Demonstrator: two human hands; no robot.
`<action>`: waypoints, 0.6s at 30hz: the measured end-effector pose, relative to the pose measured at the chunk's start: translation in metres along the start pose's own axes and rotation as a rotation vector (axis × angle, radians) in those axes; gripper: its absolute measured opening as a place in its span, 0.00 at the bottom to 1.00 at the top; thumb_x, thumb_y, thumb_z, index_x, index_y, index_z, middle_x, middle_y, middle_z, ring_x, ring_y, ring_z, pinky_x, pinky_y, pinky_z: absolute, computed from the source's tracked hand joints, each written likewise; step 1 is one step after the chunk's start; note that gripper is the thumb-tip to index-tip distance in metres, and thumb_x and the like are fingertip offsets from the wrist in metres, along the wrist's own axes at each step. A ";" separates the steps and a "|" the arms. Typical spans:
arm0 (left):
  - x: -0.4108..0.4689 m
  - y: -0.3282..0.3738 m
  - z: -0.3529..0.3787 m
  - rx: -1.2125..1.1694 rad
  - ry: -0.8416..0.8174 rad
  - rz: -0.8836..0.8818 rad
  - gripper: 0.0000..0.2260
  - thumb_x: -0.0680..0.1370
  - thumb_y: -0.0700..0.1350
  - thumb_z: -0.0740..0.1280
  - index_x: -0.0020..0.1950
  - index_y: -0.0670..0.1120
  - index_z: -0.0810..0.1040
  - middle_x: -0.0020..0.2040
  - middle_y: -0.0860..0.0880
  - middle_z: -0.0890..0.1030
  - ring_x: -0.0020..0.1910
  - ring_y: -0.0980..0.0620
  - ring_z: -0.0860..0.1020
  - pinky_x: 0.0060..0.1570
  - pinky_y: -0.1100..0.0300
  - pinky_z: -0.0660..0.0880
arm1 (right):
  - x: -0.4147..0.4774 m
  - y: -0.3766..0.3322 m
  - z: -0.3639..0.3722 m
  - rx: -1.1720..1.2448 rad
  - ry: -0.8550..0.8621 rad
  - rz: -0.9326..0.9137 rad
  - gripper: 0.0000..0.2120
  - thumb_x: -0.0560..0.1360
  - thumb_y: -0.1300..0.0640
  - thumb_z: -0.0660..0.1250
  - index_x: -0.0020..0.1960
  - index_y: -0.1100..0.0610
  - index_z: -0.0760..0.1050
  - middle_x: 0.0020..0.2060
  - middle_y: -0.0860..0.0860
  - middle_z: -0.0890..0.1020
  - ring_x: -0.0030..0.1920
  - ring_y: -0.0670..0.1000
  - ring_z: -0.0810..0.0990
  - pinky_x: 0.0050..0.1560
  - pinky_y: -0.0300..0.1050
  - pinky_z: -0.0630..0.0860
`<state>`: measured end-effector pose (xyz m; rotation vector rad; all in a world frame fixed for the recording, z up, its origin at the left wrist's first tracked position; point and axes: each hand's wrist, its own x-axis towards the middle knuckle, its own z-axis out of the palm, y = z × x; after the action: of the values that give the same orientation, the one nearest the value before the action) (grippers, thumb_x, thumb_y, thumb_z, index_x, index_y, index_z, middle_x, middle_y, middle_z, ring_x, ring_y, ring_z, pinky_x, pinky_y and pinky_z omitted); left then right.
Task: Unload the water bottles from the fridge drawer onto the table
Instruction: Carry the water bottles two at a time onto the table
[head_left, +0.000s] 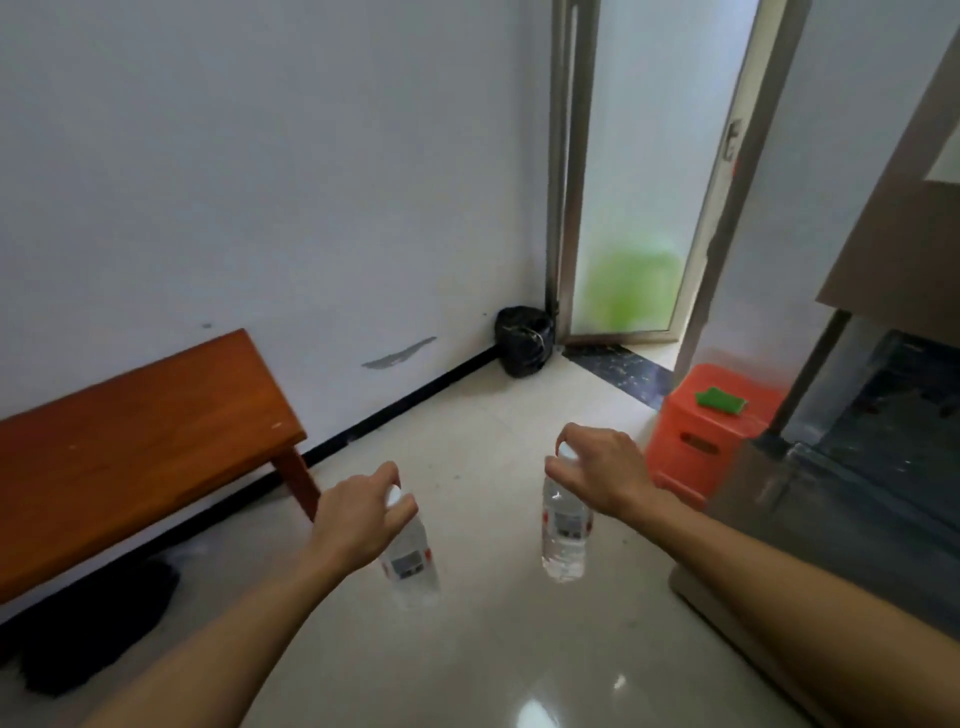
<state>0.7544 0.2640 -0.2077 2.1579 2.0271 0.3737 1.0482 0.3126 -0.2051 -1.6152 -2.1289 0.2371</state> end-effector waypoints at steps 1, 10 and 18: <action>-0.008 -0.025 -0.009 -0.001 0.002 -0.024 0.10 0.78 0.58 0.62 0.47 0.53 0.68 0.38 0.52 0.77 0.36 0.56 0.75 0.33 0.62 0.72 | 0.010 -0.024 0.011 0.001 0.003 -0.030 0.16 0.73 0.44 0.65 0.51 0.56 0.79 0.47 0.56 0.84 0.42 0.55 0.80 0.41 0.41 0.65; -0.063 -0.238 -0.094 0.020 0.132 -0.197 0.08 0.77 0.56 0.64 0.46 0.54 0.70 0.39 0.54 0.77 0.36 0.56 0.76 0.39 0.58 0.77 | 0.073 -0.247 0.146 0.077 -0.094 -0.135 0.13 0.75 0.43 0.66 0.48 0.53 0.75 0.42 0.49 0.81 0.38 0.48 0.76 0.39 0.37 0.71; -0.087 -0.395 -0.128 0.047 0.121 -0.401 0.09 0.76 0.57 0.63 0.45 0.52 0.69 0.36 0.54 0.76 0.35 0.53 0.75 0.33 0.59 0.68 | 0.140 -0.392 0.233 0.108 -0.205 -0.344 0.13 0.75 0.41 0.64 0.47 0.51 0.73 0.38 0.43 0.79 0.35 0.44 0.77 0.35 0.31 0.69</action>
<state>0.3356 0.1978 -0.2029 1.7248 2.4858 0.4099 0.5734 0.3592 -0.2189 -1.1826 -2.4584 0.4116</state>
